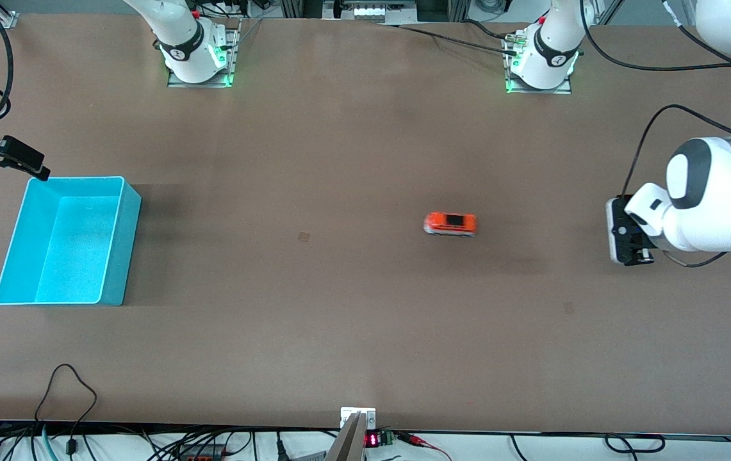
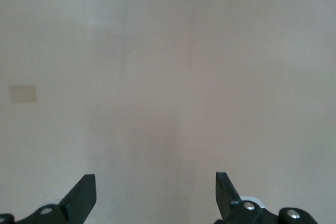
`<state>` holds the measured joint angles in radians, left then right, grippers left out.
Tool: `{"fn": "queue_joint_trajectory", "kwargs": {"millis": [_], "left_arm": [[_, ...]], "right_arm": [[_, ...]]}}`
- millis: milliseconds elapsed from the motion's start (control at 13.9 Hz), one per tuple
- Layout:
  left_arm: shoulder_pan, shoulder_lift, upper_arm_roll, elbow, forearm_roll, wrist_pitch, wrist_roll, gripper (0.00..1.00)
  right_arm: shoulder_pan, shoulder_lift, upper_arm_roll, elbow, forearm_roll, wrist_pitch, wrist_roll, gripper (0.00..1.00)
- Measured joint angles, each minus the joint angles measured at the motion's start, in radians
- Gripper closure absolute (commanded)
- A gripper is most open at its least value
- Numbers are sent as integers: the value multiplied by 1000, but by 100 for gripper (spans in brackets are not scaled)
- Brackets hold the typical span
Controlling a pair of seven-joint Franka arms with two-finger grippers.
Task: Wind up bus and store in blue box
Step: 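Release the bus with the left gripper while the right gripper approaches it, then lower the right gripper over the bus beside the cyan box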
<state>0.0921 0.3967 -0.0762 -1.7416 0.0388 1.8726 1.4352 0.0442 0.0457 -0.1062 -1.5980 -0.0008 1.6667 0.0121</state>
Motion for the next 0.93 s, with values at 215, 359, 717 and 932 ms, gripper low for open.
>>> {"fn": "queue_joint_trajectory", "kwargs": {"millis": [215, 359, 717, 932], "left_arm": [[-58, -13, -8, 30, -33, 0, -145, 0], [-64, -23, -7, 46, -96, 11, -196, 0], [-58, -25, 2, 75, -116, 63, -291, 0], [-56, -27, 7, 102, -116, 65, -396, 0]], "right_arm": [[1, 2, 1, 0, 1, -1, 0, 0], [1, 4, 2, 0, 1, -3, 0, 0], [10, 38, 9, 0, 2, -5, -1, 0], [17, 63, 13, 0, 2, -6, -2, 0]]}}
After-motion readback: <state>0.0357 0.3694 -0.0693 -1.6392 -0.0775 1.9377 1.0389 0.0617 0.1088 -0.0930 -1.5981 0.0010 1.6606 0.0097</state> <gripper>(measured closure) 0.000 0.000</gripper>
